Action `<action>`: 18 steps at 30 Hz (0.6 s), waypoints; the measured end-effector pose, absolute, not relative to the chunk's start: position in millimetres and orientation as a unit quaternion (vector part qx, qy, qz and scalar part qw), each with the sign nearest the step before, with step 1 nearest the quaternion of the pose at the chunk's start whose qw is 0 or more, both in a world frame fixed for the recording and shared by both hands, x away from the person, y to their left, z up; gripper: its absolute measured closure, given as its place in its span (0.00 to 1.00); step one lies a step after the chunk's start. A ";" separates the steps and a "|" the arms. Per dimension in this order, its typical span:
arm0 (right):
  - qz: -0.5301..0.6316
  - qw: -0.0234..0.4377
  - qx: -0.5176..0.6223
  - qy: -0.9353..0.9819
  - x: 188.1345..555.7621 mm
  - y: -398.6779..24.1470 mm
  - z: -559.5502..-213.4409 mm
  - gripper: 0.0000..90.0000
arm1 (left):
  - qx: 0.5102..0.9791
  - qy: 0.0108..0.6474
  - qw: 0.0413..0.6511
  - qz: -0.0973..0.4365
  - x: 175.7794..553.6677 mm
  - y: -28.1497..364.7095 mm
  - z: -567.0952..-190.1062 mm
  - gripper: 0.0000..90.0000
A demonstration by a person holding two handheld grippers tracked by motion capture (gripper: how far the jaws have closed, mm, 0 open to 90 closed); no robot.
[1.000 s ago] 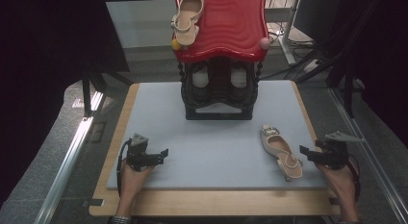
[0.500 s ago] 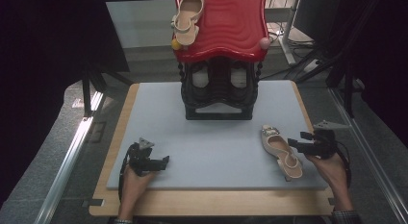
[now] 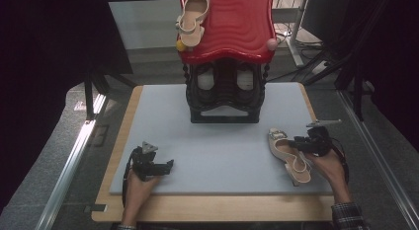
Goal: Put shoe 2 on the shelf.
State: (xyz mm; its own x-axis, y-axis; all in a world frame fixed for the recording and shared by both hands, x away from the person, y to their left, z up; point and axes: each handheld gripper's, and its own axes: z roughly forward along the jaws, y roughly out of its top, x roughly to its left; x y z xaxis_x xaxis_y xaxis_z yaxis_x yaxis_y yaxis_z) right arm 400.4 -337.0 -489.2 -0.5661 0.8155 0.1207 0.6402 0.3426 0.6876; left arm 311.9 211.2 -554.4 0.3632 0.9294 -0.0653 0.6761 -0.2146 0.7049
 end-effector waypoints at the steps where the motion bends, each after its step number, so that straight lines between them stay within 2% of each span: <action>1: 0.357 0.118 0.450 0.810 400.1 -336.7 -488.7 0.78 | 0.756 0.531 0.333 0.190 311.9 211.2 -554.5 0.05; 2: 0.357 0.112 0.447 0.812 399.7 -335.9 -488.0 0.84 | 0.756 0.531 0.333 0.191 311.9 211.2 -554.5 0.05; 5: 0.346 0.120 0.454 0.813 396.9 -331.8 -485.6 0.94 | 0.755 0.531 0.333 0.191 311.8 211.2 -554.5 0.05; 18: 0.362 0.103 0.486 0.789 396.6 -330.4 -485.9 0.98 | 0.755 0.532 0.333 0.191 311.7 211.1 -554.5 0.05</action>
State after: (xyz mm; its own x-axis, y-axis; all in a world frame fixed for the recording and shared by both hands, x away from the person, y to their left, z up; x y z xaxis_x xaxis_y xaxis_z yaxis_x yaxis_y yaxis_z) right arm 396.6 -330.4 -485.9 -0.5069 0.8410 0.1894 0.6921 0.2661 0.6709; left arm 311.7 211.1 -554.5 0.3616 0.9301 -0.0648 0.6754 -0.2134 0.7059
